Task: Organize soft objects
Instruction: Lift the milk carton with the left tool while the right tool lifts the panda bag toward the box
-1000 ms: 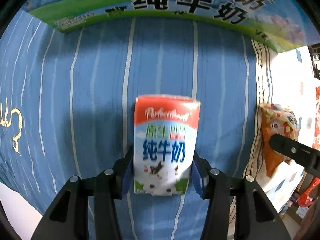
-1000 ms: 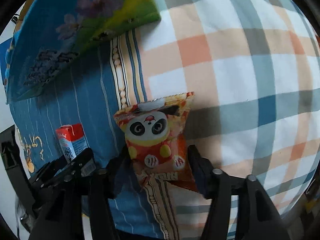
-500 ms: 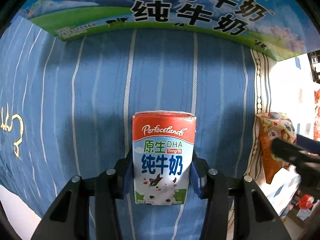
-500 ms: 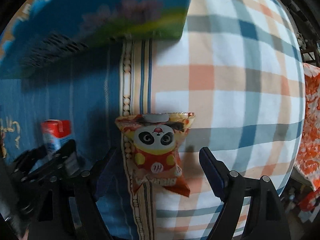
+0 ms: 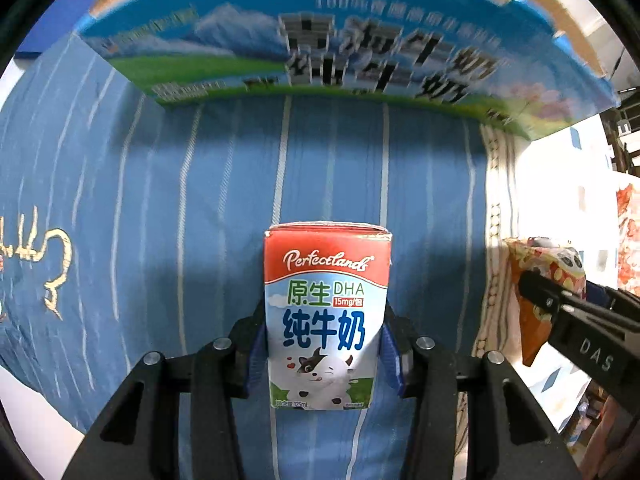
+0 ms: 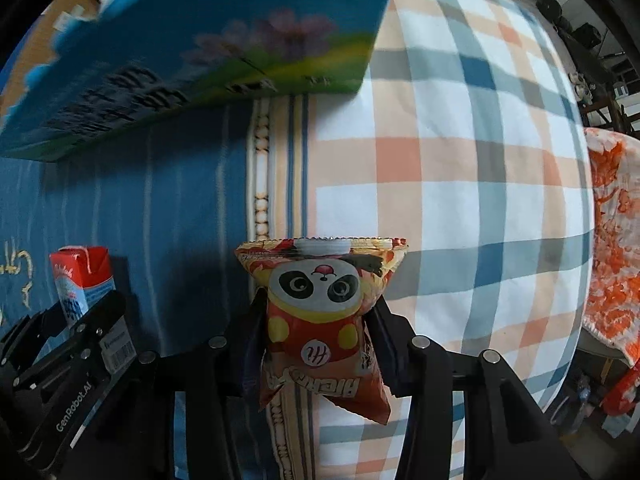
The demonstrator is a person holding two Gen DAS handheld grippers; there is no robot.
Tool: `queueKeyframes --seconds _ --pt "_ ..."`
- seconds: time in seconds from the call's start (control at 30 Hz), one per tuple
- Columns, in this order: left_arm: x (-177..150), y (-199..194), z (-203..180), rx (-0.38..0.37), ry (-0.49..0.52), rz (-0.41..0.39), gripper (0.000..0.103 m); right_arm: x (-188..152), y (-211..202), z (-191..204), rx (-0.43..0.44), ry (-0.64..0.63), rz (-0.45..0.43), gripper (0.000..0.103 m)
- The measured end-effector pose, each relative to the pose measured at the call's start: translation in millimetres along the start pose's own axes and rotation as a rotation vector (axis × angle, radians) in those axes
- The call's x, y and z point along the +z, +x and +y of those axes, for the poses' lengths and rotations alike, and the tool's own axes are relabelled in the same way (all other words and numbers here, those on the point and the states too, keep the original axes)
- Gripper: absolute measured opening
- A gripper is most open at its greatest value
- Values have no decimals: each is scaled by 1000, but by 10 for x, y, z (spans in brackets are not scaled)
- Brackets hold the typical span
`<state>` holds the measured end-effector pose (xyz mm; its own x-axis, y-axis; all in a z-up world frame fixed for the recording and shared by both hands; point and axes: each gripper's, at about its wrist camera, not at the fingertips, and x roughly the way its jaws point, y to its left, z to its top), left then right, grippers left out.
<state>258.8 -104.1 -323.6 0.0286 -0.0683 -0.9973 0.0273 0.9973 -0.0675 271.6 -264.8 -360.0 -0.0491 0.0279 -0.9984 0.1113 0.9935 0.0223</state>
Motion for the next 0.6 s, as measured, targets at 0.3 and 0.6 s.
queueKeyframes --seconds 0.3,0.6 --pt "12 -606 78 -32 14 -108 44 -197 -663 220 43 -31 -120 49" --pt "-28 -1373 55 -63 28 -247 44 -210 -1349 86 58 -60 -242 49"
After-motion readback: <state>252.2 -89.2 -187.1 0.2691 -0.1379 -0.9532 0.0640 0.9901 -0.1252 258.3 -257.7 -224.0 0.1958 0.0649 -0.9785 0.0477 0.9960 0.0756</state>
